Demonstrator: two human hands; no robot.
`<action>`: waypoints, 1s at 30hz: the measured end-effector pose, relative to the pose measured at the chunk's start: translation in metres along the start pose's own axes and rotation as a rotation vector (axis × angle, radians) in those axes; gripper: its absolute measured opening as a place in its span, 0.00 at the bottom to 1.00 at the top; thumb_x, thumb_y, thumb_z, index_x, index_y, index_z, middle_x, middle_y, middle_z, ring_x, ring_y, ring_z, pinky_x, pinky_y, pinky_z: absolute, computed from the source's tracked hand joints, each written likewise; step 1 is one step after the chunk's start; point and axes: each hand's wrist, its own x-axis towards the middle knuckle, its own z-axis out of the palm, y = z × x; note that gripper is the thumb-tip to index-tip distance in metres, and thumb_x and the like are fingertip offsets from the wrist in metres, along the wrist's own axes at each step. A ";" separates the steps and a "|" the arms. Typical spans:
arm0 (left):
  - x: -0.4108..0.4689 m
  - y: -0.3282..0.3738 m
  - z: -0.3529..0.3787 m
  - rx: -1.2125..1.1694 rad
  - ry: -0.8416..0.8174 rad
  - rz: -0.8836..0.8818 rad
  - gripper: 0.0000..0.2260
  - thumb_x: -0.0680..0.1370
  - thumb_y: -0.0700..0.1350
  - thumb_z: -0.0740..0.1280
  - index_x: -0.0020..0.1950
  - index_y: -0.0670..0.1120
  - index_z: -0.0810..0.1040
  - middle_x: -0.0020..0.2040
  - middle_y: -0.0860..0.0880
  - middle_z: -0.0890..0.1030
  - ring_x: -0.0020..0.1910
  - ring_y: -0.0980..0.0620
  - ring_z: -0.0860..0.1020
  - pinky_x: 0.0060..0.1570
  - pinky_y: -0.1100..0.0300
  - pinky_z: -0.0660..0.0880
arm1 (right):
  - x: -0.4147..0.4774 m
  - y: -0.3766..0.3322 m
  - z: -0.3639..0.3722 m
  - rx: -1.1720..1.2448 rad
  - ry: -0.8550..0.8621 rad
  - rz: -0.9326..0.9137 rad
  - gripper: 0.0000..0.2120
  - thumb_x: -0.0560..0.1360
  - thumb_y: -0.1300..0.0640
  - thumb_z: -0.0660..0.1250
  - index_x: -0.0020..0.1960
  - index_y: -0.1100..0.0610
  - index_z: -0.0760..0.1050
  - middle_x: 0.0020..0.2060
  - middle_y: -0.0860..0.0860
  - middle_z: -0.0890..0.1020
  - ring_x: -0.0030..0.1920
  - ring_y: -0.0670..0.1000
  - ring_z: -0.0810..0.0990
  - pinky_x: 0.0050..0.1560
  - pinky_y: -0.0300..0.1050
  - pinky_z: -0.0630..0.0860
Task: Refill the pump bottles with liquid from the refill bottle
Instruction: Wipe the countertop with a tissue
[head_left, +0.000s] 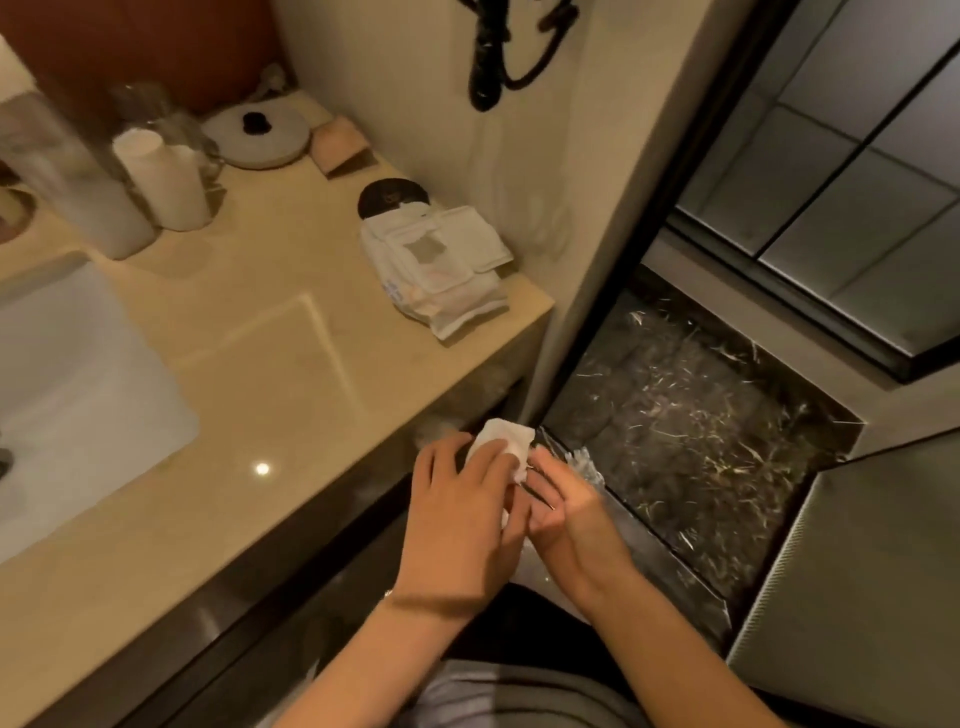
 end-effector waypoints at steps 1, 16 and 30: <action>0.005 0.006 0.006 0.004 -0.030 0.001 0.11 0.72 0.52 0.63 0.48 0.49 0.79 0.53 0.52 0.80 0.57 0.44 0.74 0.58 0.54 0.60 | 0.003 -0.005 -0.009 -0.068 0.032 -0.005 0.21 0.66 0.52 0.70 0.56 0.59 0.78 0.45 0.60 0.79 0.44 0.55 0.74 0.40 0.43 0.71; 0.024 0.035 0.089 -0.087 -0.634 -0.232 0.22 0.79 0.54 0.57 0.72 0.55 0.63 0.75 0.55 0.60 0.74 0.46 0.52 0.72 0.51 0.47 | 0.079 -0.004 -0.108 -0.368 0.136 0.289 0.07 0.74 0.65 0.67 0.52 0.65 0.78 0.38 0.58 0.82 0.35 0.51 0.78 0.35 0.40 0.75; 0.015 0.004 0.096 -0.276 -0.470 -0.633 0.16 0.78 0.54 0.61 0.65 0.54 0.71 0.69 0.52 0.70 0.69 0.49 0.62 0.67 0.54 0.58 | 0.179 0.009 -0.134 -0.806 0.253 0.226 0.03 0.73 0.66 0.69 0.43 0.62 0.75 0.40 0.60 0.79 0.39 0.54 0.78 0.43 0.43 0.76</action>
